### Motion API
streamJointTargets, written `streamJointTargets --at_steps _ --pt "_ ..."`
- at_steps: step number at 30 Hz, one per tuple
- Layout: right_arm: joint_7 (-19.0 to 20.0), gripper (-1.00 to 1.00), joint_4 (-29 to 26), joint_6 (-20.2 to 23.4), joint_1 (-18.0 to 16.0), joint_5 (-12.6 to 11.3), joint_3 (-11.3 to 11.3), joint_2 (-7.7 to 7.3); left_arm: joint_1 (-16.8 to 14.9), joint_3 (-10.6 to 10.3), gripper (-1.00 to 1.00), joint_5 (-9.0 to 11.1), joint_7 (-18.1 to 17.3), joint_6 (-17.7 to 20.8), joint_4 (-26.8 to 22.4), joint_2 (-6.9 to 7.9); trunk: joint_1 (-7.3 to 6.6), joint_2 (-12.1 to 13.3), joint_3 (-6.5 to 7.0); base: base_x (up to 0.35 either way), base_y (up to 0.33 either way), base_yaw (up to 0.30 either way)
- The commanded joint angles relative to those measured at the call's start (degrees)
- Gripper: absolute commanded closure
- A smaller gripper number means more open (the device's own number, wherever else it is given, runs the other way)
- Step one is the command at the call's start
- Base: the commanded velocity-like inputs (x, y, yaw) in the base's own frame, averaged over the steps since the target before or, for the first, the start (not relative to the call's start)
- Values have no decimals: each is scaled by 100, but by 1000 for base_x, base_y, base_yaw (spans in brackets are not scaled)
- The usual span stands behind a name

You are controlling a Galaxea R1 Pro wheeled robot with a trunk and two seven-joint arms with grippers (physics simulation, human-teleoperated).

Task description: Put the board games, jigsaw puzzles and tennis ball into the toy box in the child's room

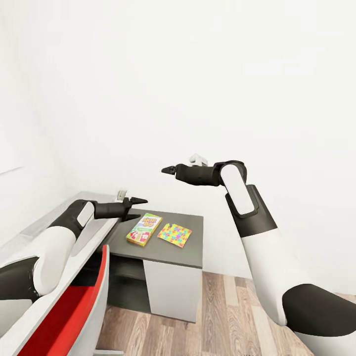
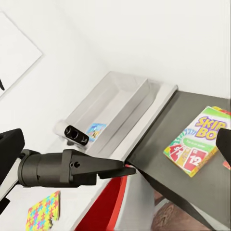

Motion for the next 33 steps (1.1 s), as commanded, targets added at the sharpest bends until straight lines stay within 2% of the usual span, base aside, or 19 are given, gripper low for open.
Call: streamJointTargets --at_steps 1,9,13,17,20,26,30,33 --pt "-60 -100 9 10 -7 -58 2 2 -5 25 -100 -27 -25 20 1 0 3 -14 -10 -49 4 -260" --pt "-60 -100 152 10 -4 -58 -8 -37 7 21 -100 -29 -22 9 1 0 3 -14 18 -16 1 -265" --pt "-50 -100 173 56 -4 -64 -125 -95 12 24 -100 -34 -22 3 1 2 3 -14 35 -2 0 -268" --pt "-45 -100 163 69 -2 -75 -404 -241 14 25 -100 -41 -17 -5 1 9 3 -14 53 -1 0 -267" --pt "-43 -100 168 69 3 -81 -545 -422 15 25 -100 -43 -19 -8 1 15 3 -14 67 0 0 -262" --pt "-43 -100 185 69 152 -83 -608 -666 15 20 -100 -45 -16 -9 1 22 3 -14 97 0 0 -259" --pt "-42 -100 189 69 520 -77 -630 -908 32 12 -100 -45 -14 -9 1 24 3 -14 117 0 0 -258" --pt "-42 -100 192 69 765 -72 -632 -1029 52 9 -100 -45 -13 -9 1 22 3 -14 133 0 0 -257"
